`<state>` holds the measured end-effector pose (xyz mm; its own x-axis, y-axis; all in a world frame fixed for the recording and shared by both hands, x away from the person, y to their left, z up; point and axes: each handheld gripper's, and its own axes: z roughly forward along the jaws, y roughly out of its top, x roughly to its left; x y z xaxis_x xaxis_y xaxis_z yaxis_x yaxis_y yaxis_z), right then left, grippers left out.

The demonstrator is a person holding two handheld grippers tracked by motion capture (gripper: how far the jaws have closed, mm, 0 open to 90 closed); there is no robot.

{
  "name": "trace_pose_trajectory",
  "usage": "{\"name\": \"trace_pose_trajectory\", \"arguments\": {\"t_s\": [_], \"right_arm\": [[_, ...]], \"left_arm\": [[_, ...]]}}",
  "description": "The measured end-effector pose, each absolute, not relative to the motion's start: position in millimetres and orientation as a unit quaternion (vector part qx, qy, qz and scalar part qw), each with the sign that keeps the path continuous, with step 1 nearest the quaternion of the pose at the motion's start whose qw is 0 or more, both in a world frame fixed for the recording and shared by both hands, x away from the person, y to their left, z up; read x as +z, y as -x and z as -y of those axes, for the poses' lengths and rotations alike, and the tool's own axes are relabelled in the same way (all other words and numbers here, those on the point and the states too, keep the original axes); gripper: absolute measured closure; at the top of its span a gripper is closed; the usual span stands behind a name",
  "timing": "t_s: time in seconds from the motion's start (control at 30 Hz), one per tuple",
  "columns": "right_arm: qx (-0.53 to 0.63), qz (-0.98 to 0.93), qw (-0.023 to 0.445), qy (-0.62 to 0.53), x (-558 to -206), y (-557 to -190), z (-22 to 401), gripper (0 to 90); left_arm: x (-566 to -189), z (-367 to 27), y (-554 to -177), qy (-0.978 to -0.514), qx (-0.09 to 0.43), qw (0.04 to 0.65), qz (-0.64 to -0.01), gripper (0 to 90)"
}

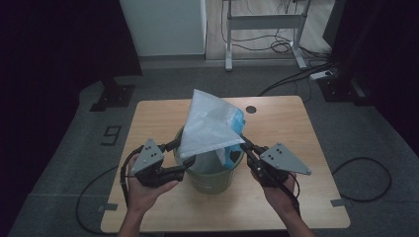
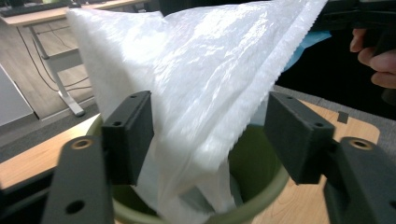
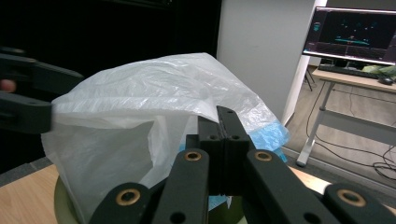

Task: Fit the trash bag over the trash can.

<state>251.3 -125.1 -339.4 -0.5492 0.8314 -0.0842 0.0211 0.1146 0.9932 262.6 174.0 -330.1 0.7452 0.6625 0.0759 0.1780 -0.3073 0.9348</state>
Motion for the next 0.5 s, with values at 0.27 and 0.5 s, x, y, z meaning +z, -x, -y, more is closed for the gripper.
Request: {"name": "trace_pose_trajectory", "arguments": {"t_s": [0.27,0.5], "right_arm": [[0.584,-0.664,0.34,-0.319,-340.5,-253.5,119.3,88.7],[0.588,-0.665,0.336,-0.316,-338.9,-255.8,113.1,88.7]], "left_arm": [[-336.2,-168.3,-271.6,-0.771,0.236,0.518,-0.286,68.2],[-345.7,-172.9,-275.4,-0.771,0.216,0.52,-0.298,90.0]]}}
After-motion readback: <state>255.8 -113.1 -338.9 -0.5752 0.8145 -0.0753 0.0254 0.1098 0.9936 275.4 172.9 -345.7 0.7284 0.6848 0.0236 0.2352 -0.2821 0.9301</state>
